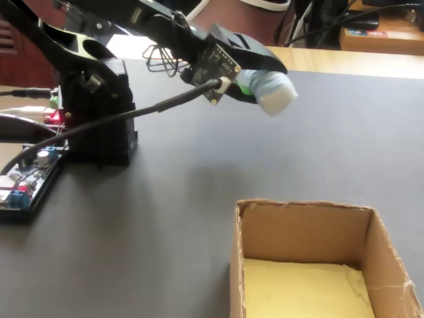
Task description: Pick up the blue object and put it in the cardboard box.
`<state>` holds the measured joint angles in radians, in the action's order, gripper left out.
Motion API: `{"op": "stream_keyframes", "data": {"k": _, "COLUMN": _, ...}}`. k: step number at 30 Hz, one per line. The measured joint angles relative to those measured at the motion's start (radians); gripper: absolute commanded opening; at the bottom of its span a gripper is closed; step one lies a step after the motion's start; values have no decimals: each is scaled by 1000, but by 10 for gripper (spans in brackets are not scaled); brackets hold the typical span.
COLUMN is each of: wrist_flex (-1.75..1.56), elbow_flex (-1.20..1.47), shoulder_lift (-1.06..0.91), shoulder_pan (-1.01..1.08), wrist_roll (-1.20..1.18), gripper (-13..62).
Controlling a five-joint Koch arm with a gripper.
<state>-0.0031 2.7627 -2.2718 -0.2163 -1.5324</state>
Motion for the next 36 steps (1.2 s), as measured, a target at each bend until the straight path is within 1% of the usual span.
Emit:
{"op": "stream_keyframes", "data": {"k": 5, "wrist_flex": -35, "elbow_flex": 0, "shoulder_lift": -2, "shoulder_pan": 117, "wrist_roll": 14, "gripper": 45}}
{"op": "stream_keyframes", "data": {"k": 10, "wrist_flex": -106, "elbow_flex": 0, "shoulder_lift": -2, "shoulder_pan": 291, "wrist_roll": 46, "gripper": 45}}
{"op": "stream_keyframes", "data": {"k": 15, "wrist_flex": -135, "elbow_flex": 0, "shoulder_lift": -2, "shoulder_pan": 383, "wrist_roll": 66, "gripper": 45}}
{"op": "stream_keyframes", "data": {"k": 16, "wrist_flex": -135, "elbow_flex": 0, "shoulder_lift": -2, "shoulder_pan": 443, "wrist_roll": 92, "gripper": 45}}
{"op": "stream_keyframes", "data": {"k": 19, "wrist_flex": -135, "elbow_flex": -51, "shoulder_lift": -2, "shoulder_pan": 518, "wrist_roll": 126, "gripper": 44}}
{"op": "stream_keyframes", "data": {"k": 20, "wrist_flex": -138, "elbow_flex": -84, "shoulder_lift": 5, "shoulder_pan": 572, "wrist_roll": 150, "gripper": 44}}
{"op": "stream_keyframes", "data": {"k": 22, "wrist_flex": -140, "elbow_flex": -115, "shoulder_lift": 38, "shoulder_pan": 607, "wrist_roll": 161, "gripper": 45}}
{"op": "stream_keyframes", "data": {"k": 23, "wrist_flex": -141, "elbow_flex": -166, "shoulder_lift": 78, "shoulder_pan": 670, "wrist_roll": 166, "gripper": 45}}
{"op": "stream_keyframes", "data": {"k": 26, "wrist_flex": -141, "elbow_flex": -262, "shoulder_lift": 179, "shoulder_pan": 729, "wrist_roll": 176, "gripper": 45}}
{"op": "stream_keyframes", "data": {"k": 29, "wrist_flex": -140, "elbow_flex": -299, "shoulder_lift": 239, "shoulder_pan": 761, "wrist_roll": 179, "gripper": 45}}
{"op": "stream_keyframes", "data": {"k": 30, "wrist_flex": -140, "elbow_flex": -382, "shoulder_lift": 299, "shoulder_pan": 793, "wrist_roll": 183, "gripper": 45}}
{"op": "stream_keyframes", "data": {"k": 33, "wrist_flex": -140, "elbow_flex": -419, "shoulder_lift": 354, "shoulder_pan": 839, "wrist_roll": 184, "gripper": 45}}
{"op": "stream_keyframes", "data": {"k": 36, "wrist_flex": -141, "elbow_flex": -486, "shoulder_lift": 454, "shoulder_pan": 905, "wrist_roll": 184, "gripper": 45}}
